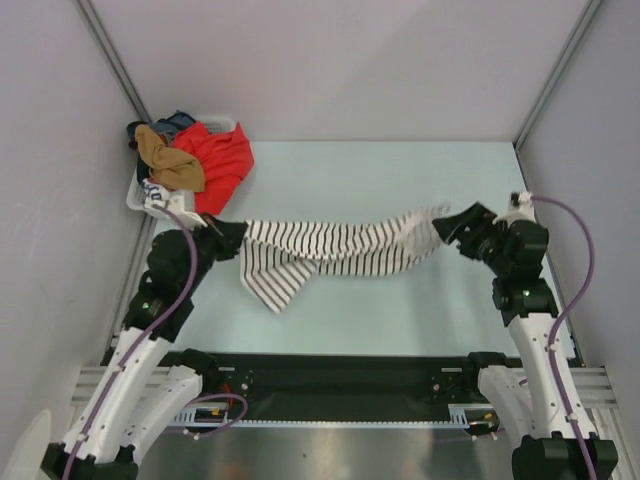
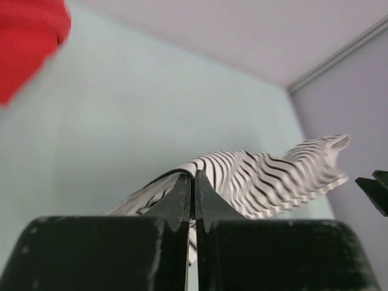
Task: Fold and stack the tank tops
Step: Flatten the tank top out
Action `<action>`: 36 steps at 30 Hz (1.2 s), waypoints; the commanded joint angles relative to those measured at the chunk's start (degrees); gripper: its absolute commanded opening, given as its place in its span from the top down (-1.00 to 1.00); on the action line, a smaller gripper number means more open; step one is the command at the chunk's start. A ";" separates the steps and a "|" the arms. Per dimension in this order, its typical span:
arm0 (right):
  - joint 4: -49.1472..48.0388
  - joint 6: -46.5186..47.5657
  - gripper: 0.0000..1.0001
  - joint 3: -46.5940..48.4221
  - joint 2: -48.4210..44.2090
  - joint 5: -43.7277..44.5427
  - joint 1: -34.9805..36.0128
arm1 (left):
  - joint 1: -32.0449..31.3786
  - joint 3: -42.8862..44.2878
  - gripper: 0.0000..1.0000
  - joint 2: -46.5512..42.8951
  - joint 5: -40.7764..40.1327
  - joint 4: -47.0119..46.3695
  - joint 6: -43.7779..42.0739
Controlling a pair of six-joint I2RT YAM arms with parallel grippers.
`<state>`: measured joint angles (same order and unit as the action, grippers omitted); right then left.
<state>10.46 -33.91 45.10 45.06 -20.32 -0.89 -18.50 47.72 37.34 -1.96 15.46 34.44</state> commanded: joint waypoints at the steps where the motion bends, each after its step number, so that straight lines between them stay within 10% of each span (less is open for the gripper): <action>1: 3.25 -1.16 -0.65 -8.79 -6.72 4.76 -0.26 | -0.13 -7.81 0.99 0.89 5.82 -0.87 2.83; 11: 8.09 3.06 -0.20 -15.91 -10.17 -2.00 0.71 | -0.13 -16.43 1.00 -2.36 6.44 -1.93 2.92; 22: 1.59 3.59 -0.22 -13.03 12.67 11.69 24.86 | -0.13 -16.00 0.99 -1.66 3.72 -0.61 1.07; 36: -3.17 4.91 -0.01 -1.52 39.47 18.37 29.45 | -0.13 -16.53 0.99 -1.13 3.63 -0.35 -0.24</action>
<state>9.17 -30.48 40.25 80.84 -4.67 27.92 -18.52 30.55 36.14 2.04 16.03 35.83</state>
